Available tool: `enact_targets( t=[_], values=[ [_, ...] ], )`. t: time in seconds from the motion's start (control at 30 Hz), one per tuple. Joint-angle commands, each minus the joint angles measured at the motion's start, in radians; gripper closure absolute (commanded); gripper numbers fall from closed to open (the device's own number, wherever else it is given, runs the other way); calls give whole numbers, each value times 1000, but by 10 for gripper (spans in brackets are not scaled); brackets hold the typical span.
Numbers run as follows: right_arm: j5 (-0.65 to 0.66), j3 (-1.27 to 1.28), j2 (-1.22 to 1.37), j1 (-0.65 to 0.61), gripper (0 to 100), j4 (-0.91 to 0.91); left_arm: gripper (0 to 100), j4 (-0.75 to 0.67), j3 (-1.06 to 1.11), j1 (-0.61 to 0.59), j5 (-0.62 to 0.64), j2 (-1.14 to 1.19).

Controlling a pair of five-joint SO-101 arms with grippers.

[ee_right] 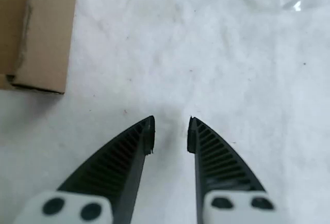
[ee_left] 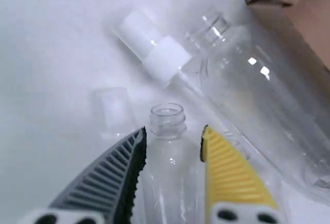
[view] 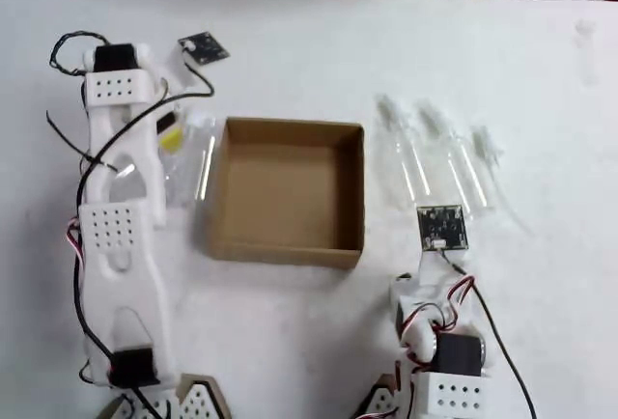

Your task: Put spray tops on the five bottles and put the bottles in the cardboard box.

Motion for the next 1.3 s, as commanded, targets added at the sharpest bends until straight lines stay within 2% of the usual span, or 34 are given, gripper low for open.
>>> enact_targets(
  t=[0.0, 0.43, 0.67, 0.73, 0.9, 1.27],
  values=[
    [12, 8, -4, 7, 910, 8, 831, -34, -51, 2, -9, 5],
    [12, 8, -4, 7, 910, 8, 836, -52, -51, 16, -8, 25],
    [12, 8, -4, 7, 910, 8, 962, -57, -51, 19, -9, 25],
    [12, 8, -4, 7, 910, 8, 941, -51, -49, 19, -9, 25],
    [12, 8, -4, 7, 910, 8, 802, -48, -41, 15, 0, 25],
    [12, 8, -4, 7, 910, 8, 816, -49, -40, 16, -6, 27]
  ],
)
